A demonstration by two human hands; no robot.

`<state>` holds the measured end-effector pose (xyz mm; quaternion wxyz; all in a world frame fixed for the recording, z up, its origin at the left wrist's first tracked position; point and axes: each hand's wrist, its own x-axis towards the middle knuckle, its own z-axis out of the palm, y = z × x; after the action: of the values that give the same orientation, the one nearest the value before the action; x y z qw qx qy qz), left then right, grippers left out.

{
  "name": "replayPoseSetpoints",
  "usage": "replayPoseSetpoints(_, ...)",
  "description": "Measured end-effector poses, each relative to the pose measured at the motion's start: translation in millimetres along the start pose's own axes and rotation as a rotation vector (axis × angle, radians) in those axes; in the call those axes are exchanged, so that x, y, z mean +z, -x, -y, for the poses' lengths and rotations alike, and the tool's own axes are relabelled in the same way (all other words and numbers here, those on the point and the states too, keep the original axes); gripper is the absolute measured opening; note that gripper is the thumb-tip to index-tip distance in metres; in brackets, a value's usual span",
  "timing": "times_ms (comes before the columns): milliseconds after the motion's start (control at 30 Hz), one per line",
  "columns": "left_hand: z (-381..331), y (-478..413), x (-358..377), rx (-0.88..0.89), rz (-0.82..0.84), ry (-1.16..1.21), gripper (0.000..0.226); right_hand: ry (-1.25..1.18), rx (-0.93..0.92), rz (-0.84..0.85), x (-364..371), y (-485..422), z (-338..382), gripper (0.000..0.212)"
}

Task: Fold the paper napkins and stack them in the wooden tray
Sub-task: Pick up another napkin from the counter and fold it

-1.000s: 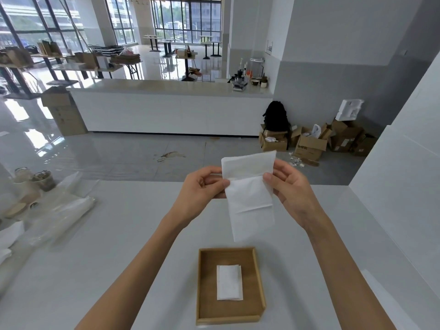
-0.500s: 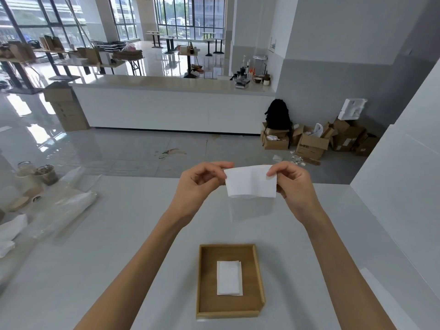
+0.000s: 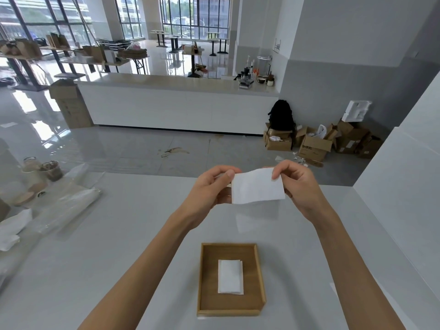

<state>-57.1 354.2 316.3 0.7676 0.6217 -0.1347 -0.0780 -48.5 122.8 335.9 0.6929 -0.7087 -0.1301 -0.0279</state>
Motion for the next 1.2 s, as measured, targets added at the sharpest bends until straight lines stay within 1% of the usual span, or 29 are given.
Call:
replayPoseSetpoints(133,-1.1,-0.9,-0.5,0.003,-0.044,-0.040,0.020,0.026,0.012,-0.003,-2.0,1.1,-0.9,0.040)
replayPoseSetpoints(200,-1.4,-1.9,-0.4,-0.004,-0.071,-0.047,0.023,0.032,0.017,-0.001,-2.6,1.2,-1.1,0.039)
replayPoseSetpoints(267,-2.3,-1.9,0.2,-0.002,-0.076,-0.039,0.021,0.044,0.017,-0.003,-2.4,0.9,-0.9,0.039)
replayPoseSetpoints(400,-3.4,-1.8,-0.5,0.038,-0.079,-0.085,0.010,0.098,0.025,0.003,-1.3,-1.9,-1.4,0.047)
replayPoseSetpoints(533,-3.4,-4.2,-4.3,0.045,-0.081,-0.126,0.013,0.155,0.041,0.004,-1.5,-4.8,-3.9,0.048)
replayPoseSetpoints(700,-3.4,-5.0,-6.7,0.018,-0.072,-0.046,0.014,0.178,0.044,-0.003,-2.1,-7.3,-5.9,0.045)
replayPoseSetpoints(767,-4.6,-5.8,-7.9,0.000,-0.059,-0.004,0.018,0.173,0.044,-0.006,-2.9,-8.4,-5.9,0.045)
replayPoseSetpoints(900,-6.4,-3.6,-12.7,0.027,0.017,0.090,0.027,0.141,0.039,-0.016,-4.8,-10.7,-5.2,0.043)
replayPoseSetpoints(1000,-6.4,-1.7,-11.4,0.089,0.024,-0.011,0.024,0.128,0.033,-0.013,-5.6,-11.6,-5.5,0.044)
replayPoseSetpoints(1100,-7.8,-2.8,-9.3,0.117,-0.038,-0.089,0.017,0.141,0.032,-0.002,-3.7,-12.3,-5.7,0.043)
replayPoseSetpoints(1200,-8.9,-2.8,-10.6,0.137,-0.095,-0.100,0.019,0.154,0.035,0.005,-1.6,-11.1,-5.3,0.040)
